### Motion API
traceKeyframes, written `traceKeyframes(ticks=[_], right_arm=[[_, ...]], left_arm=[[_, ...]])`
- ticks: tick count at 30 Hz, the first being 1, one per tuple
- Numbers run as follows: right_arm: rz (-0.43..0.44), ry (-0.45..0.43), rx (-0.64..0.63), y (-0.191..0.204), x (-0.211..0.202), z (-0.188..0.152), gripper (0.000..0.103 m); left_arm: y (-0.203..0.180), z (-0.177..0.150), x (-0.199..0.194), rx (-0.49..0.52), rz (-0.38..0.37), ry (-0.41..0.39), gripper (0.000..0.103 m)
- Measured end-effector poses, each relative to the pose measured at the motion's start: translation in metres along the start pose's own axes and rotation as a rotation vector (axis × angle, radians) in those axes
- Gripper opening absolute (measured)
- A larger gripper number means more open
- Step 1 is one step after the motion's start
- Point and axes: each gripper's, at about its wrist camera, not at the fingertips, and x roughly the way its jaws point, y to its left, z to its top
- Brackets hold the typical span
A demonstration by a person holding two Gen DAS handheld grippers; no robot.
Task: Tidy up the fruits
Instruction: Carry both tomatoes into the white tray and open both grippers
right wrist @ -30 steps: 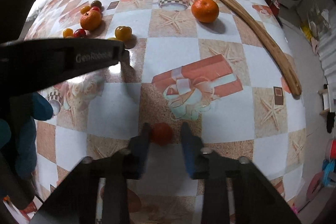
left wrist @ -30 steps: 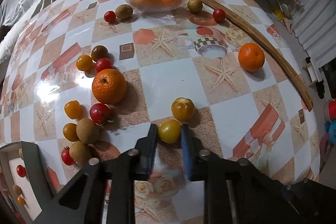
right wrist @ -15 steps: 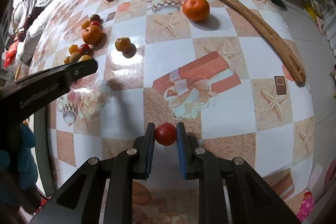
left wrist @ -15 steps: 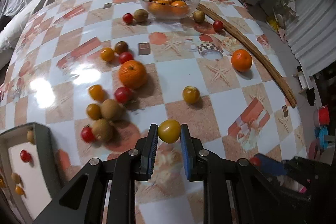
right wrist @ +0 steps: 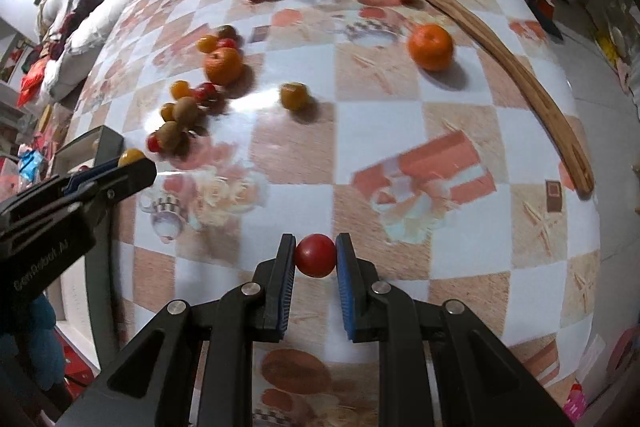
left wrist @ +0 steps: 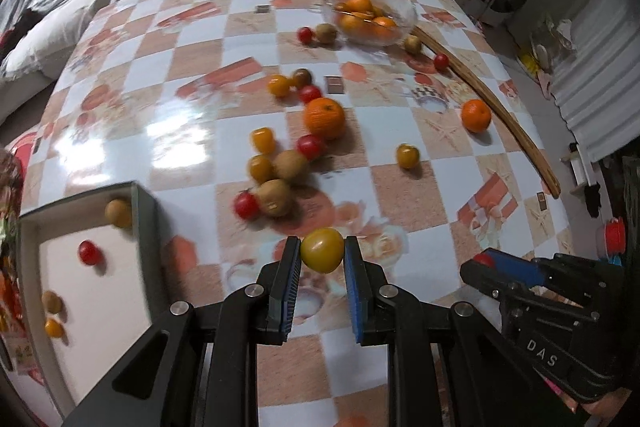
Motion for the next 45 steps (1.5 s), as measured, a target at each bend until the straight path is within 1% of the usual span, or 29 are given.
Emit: traceKeyframes(ticks=[5,14,22,28,31,39,42,45], right_arm=[[0.017,-0.001,-0.044,0.027,-0.001,0.007,0.022],[0.047,-0.005,-0.166,0.087,-0.001,0.02,0.022],[0.087,0.007,-0.283,0.151,0.006,0.026,0.022],[0.12,0.013,-0.368,0.199,0.012,0.029,0.022],[0.141,0.025,-0.415,0.227,0.019,0.029,0.022],[0.192,0.084,-0.489,0.282,0.044,0.025,0.022],[0.194,0.103,-0.514,0.297,0.057,0.023,0.022],[0.184,0.119,-0.534,0.308,0.07,0.022,0.022]], left_arm=[[0.026,-0.008,-0.014,-0.048,0.017,-0.017,0.023],[0.075,-0.03,-0.034,-0.131,0.064,-0.039,0.023],[0.126,-0.054,-0.05,-0.245,0.11,-0.05,0.023],[0.164,-0.076,-0.056,-0.319,0.16,-0.048,0.023],[0.183,-0.088,-0.058,-0.362,0.177,-0.043,0.023],[0.222,-0.121,-0.053,-0.451,0.223,-0.006,0.023],[0.23,-0.13,-0.049,-0.474,0.236,0.007,0.023],[0.233,-0.137,-0.046,-0.472,0.255,0.015,0.023]])
